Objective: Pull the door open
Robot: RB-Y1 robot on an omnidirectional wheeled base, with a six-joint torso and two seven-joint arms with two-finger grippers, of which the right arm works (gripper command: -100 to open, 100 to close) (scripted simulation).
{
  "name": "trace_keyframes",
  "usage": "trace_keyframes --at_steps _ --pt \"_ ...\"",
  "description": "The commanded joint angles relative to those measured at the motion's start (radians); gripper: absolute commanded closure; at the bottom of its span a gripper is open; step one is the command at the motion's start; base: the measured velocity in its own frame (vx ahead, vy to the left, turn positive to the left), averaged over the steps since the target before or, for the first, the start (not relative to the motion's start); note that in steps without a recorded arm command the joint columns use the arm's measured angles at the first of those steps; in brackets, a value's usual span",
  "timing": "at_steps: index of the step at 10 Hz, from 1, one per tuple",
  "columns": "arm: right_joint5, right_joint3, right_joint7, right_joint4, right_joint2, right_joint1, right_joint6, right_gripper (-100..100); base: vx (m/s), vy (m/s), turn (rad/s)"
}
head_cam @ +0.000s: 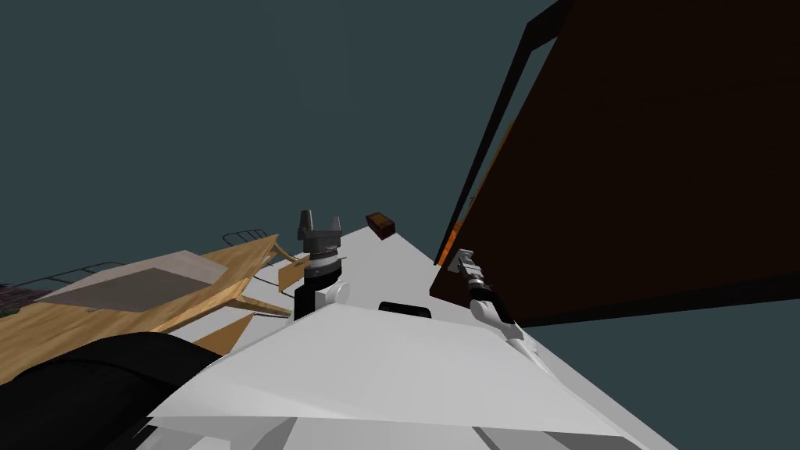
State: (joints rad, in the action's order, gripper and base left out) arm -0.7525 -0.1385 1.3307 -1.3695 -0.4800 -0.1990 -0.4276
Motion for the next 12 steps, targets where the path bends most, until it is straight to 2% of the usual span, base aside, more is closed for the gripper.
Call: trace_keyframes --at_steps 1,2,3,4,12 --pt "0.002 -0.012 0.016 -0.015 -0.017 -0.007 -0.012 100 -0.232 -0.057 0.111" --pt "0.001 -0.008 0.009 -0.008 -0.01 -0.007 -0.005 100 -0.102 -0.025 0.036" --pt "0.004 -0.026 0.027 -0.016 -0.028 -0.02 -0.016 100 -0.13 -0.035 0.132" --pt "0.005 -0.03 0.031 -0.018 -0.033 -0.023 -0.02 100 -0.185 -0.04 0.104" --pt "0.017 -0.102 0.112 -0.062 -0.128 -0.078 -0.087 100 -0.199 -0.063 0.112"
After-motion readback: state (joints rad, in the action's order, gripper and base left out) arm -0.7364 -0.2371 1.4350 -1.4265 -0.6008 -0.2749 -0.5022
